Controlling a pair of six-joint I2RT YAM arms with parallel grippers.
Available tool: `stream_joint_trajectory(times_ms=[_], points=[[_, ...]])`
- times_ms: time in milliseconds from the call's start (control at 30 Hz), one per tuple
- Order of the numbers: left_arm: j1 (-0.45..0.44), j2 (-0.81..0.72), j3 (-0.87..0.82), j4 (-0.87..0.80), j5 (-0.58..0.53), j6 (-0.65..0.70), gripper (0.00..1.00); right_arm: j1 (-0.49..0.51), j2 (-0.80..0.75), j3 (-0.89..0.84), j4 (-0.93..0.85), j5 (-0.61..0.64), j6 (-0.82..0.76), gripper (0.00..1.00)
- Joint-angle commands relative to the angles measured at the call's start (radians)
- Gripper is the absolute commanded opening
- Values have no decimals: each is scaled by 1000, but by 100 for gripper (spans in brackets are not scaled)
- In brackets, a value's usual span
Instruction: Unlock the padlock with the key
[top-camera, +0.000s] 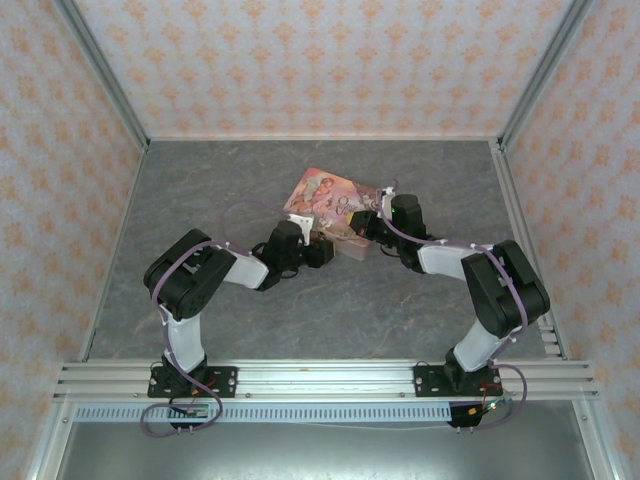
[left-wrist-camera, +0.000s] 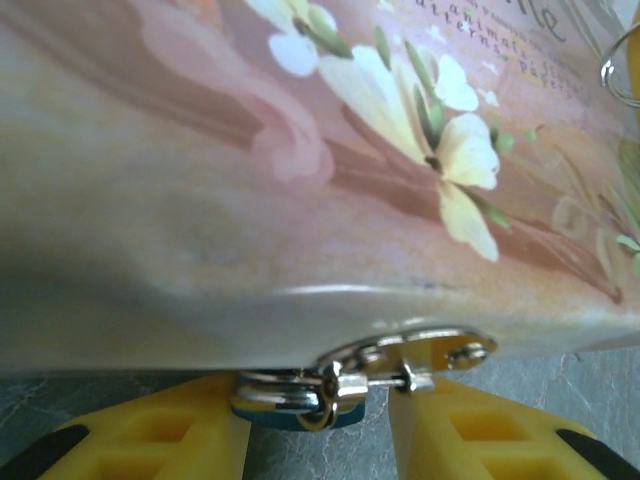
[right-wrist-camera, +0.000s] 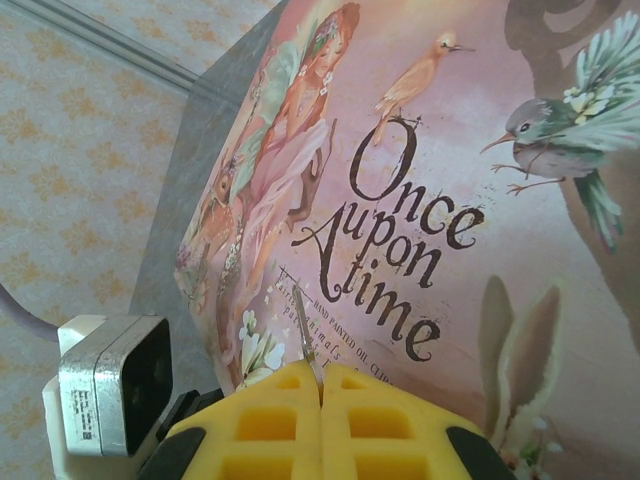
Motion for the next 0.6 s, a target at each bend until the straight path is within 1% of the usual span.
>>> stream_joint_trajectory(times_ms=[0, 233, 367, 467, 567], points=[[-1, -14, 26, 40, -48, -35, 40, 16, 4, -34, -99, -5, 1, 0], [-1, -17, 29, 40, -61, -43, 37, 18, 5, -34, -99, -4, 0, 0], [-1, -16, 27, 44, -71, -81, 36, 20, 5, -35, -99, -4, 0, 0], [-1, -16, 21, 56, -76, -93, 39, 20, 4, -33, -99, -4, -2, 0], [-1, -19, 9, 74, -92, -109, 40, 19, 4, -34, -99, -4, -1, 0]])
